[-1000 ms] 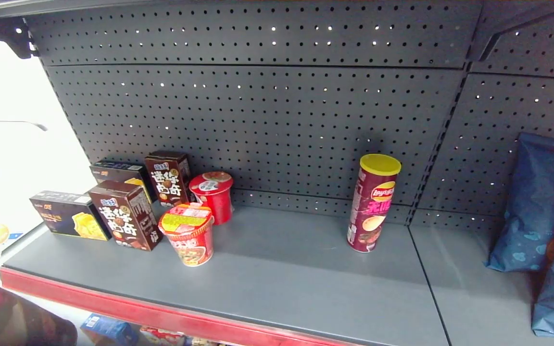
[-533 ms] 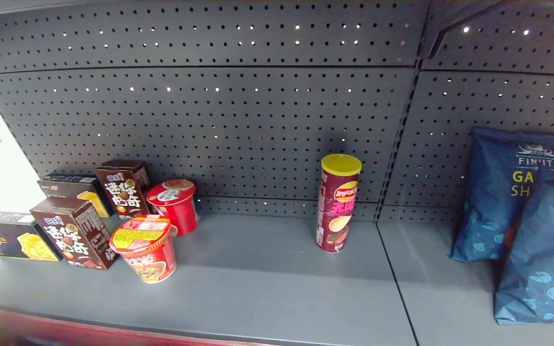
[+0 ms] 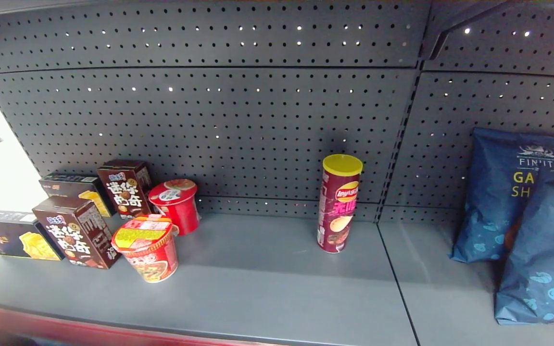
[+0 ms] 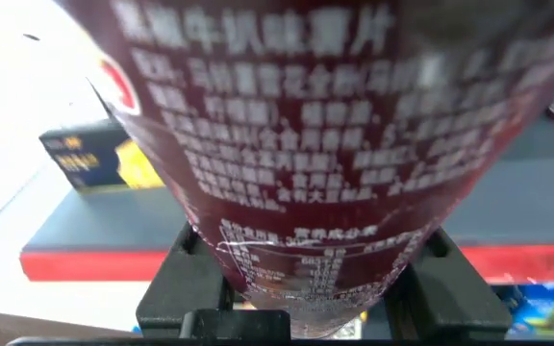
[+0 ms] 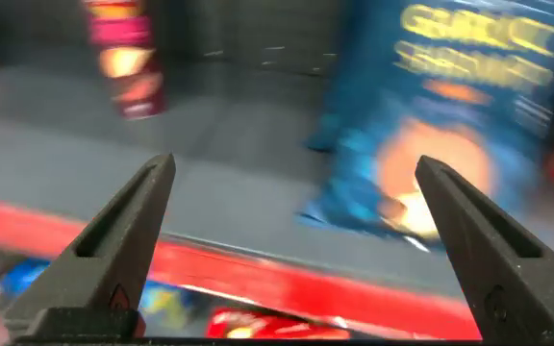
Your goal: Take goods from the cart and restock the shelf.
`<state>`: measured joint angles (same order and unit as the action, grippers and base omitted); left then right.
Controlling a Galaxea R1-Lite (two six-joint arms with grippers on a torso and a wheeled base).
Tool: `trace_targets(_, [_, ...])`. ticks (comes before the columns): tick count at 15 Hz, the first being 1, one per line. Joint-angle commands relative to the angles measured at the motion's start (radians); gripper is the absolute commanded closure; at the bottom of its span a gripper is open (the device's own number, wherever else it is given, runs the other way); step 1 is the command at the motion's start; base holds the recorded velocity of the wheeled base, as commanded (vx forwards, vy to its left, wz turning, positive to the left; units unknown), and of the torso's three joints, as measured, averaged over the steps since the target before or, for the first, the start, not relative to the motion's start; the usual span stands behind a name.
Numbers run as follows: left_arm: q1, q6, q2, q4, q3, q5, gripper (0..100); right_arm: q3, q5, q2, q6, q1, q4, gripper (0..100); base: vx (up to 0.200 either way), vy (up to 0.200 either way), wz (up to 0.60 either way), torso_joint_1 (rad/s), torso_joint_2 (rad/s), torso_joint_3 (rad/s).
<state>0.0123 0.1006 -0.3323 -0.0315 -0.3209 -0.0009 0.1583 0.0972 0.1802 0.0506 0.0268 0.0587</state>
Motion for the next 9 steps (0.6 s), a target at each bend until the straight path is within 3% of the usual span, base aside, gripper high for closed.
trace_targets(1, [0.0, 0.016, -0.024, 0.001, -0.04, 0.002, 100, 0.109, 0.134, 0.354, 0.023, 0.124, 0.058, 0, 0.0, 0.0, 0.0, 0.0, 0.0, 0.0])
trace_targets(6, [0.011, 0.004, -0.114, -0.002, -0.083, -0.013, 100, 0.354, 0.147, 0.723, -0.006, 0.364, 0.076, 0, 0.0, 0.0, 0.0, 0.0, 0.0, 0.0])
trace_targets(8, [0.011, -0.042, -0.145, -0.008, -0.076, -0.034, 100, 0.426, 0.203, 0.91, -0.023, 0.386, 0.142, 0, 0.0, 0.0, 0.0, 0.0, 0.0, 0.0])
trace_targets(9, [0.011, -0.05, -0.146, -0.01, -0.08, -0.042, 100, 0.435, 0.239, 0.987, -0.011, 0.381, 0.219, 0, 0.0, 0.0, 0.0, 0.0, 0.0, 0.0])
